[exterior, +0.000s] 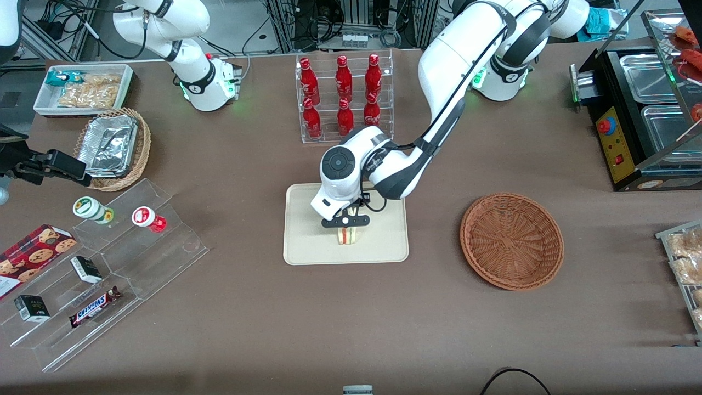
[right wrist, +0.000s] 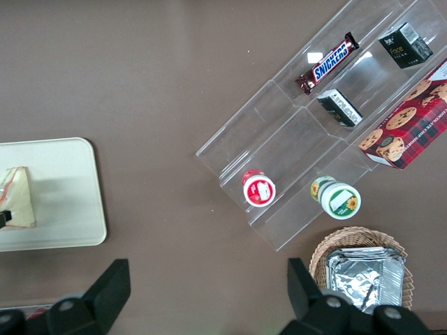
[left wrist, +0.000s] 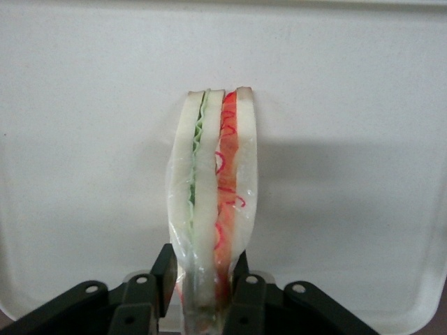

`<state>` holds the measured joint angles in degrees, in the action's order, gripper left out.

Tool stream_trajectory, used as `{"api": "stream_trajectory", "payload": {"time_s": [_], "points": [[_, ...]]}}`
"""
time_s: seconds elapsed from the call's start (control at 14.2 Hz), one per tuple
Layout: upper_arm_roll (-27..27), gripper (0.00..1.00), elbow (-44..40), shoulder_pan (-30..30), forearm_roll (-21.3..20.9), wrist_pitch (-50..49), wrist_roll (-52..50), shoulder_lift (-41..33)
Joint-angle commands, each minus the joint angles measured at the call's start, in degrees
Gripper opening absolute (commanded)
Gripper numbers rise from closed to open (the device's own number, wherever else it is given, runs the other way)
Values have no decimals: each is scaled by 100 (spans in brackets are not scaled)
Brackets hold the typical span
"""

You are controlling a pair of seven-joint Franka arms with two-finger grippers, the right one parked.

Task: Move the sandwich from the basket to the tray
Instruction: 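Lower the sandwich onto the tray and open the left gripper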

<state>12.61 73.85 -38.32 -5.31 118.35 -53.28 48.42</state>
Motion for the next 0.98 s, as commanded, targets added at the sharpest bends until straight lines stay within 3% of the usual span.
{"api": "stream_trajectory", "payload": {"time_s": [0.0, 0.28, 0.49, 0.91], "points": [[-65, 100, -125, -62, -93, -58, -419, -147], [-249, 100, -81, -44, -154, -891, -464, -709], [-408, 100, -29, 16, -532, -1532, -508, -1061], [-391, 100, 1051, 877, -524, -1613, -411, -1843]]}}
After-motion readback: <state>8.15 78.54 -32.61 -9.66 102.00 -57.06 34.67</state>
